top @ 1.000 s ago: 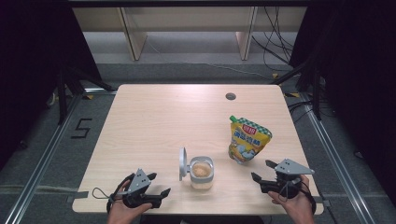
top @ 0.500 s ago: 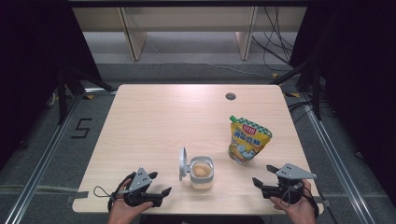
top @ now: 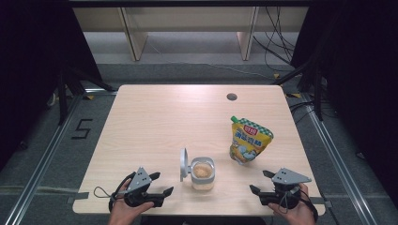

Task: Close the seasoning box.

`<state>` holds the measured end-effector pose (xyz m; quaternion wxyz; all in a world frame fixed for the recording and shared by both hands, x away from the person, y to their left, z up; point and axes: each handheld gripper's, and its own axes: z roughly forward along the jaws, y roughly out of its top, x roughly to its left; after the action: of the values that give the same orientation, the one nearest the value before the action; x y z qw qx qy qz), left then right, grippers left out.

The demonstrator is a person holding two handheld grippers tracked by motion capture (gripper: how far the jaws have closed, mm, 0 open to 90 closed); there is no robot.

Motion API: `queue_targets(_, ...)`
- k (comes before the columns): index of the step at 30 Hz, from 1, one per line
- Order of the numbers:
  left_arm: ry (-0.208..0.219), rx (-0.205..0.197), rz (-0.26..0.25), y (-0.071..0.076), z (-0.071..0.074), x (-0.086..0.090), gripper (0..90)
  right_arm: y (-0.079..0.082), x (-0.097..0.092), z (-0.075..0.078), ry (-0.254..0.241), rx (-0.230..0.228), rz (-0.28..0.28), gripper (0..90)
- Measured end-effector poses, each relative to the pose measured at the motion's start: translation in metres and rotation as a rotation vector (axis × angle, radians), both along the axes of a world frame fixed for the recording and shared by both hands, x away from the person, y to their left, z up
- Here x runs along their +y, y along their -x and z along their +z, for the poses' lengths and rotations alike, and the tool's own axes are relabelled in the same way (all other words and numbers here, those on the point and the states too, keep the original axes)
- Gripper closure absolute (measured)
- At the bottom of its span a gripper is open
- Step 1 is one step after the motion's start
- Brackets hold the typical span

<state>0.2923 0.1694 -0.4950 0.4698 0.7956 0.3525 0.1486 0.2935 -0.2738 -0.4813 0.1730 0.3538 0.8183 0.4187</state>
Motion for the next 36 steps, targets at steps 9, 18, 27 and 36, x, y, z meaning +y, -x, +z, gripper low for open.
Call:
queue_targets(9,-0.014,-0.067,-0.031,-0.002,0.013,-0.001,53.0,0.001,0.0,0.001,0.006,-0.007,-0.013,27.0)
queue_targets(18,0.077,-0.094,-0.02,-0.005,0.026,-0.004,83.8,0.001,0.002,0.001,0.014,-0.018,0.007,27.3)
queue_targets(27,-0.006,-0.152,-0.075,-0.006,0.041,-0.016,89.1,0.004,0.003,0.001,-0.001,-0.003,-0.005,27.8)
queue_targets(36,0.007,-0.163,-0.095,-0.008,0.048,-0.023,89.1,0.002,0.004,0.001,0.011,-0.018,0.013,27.8)
